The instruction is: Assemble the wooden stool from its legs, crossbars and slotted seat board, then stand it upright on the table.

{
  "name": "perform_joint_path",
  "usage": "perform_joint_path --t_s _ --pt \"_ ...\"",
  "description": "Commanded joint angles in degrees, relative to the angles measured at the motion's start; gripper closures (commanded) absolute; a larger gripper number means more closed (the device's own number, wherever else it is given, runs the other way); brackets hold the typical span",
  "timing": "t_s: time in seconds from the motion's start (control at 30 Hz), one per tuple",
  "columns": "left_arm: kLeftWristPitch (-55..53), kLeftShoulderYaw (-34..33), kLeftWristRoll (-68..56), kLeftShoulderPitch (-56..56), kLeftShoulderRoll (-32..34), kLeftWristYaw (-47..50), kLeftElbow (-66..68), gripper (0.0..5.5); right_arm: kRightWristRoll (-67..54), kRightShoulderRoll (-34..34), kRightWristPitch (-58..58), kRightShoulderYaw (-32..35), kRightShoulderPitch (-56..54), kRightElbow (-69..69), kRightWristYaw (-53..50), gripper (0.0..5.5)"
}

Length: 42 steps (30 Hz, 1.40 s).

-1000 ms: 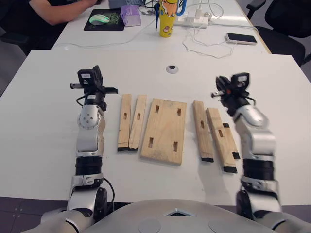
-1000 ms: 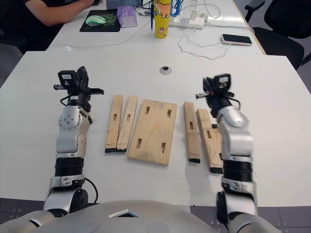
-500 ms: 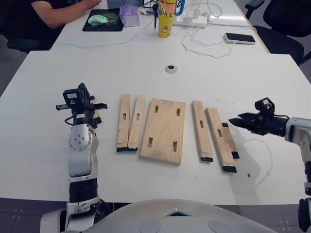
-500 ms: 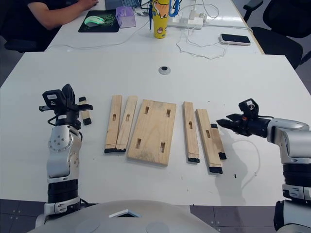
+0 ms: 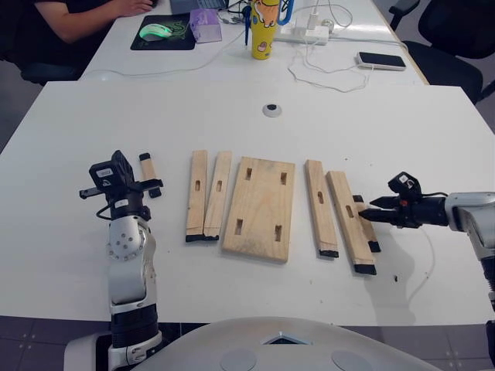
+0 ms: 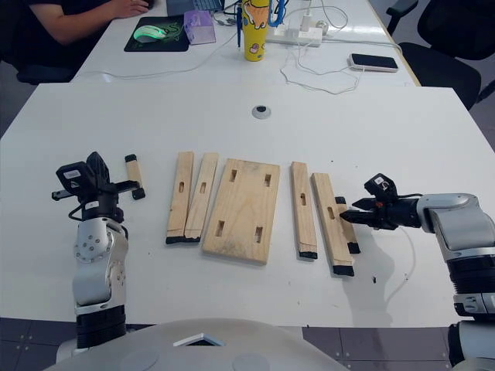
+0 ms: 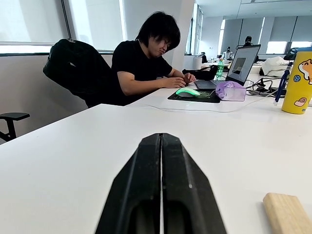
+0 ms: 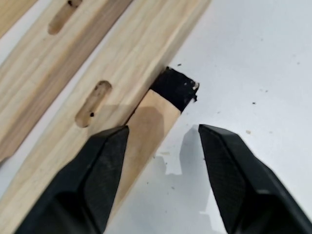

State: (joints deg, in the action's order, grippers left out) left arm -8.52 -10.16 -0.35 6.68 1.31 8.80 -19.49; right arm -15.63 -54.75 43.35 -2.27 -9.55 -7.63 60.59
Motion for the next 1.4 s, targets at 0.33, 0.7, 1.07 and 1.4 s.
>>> perform_joint_path --t_s 0.33,0.7,1.07,1.4 --pt "0.0 -0.4 0.7 1.1 -0.4 0.3 -0.1 5.5 0.7 -1.7 8.4 -3.5 3.1 7.8 -2.9 2.82" --pt "0.6 -0.7 0.6 -2.8 0.0 0.1 2.9 5.5 3.4 1.6 16.6 -5.5 4.9 8.4 -10.9 3.56" --pt "-1.4 -0.4 -3.6 -6.5 1.7 -5.4 4.9 5.5 4.6 11.4 13.4 1.6 7.4 12.4 -25.4 4.19" --pt "-15.5 -1.1 -32.1 -15.7 3.3 -22.2 4.6 3.97 -5.5 32.7 -6.1 14.0 -3.3 21.8 -38.0 4.19"
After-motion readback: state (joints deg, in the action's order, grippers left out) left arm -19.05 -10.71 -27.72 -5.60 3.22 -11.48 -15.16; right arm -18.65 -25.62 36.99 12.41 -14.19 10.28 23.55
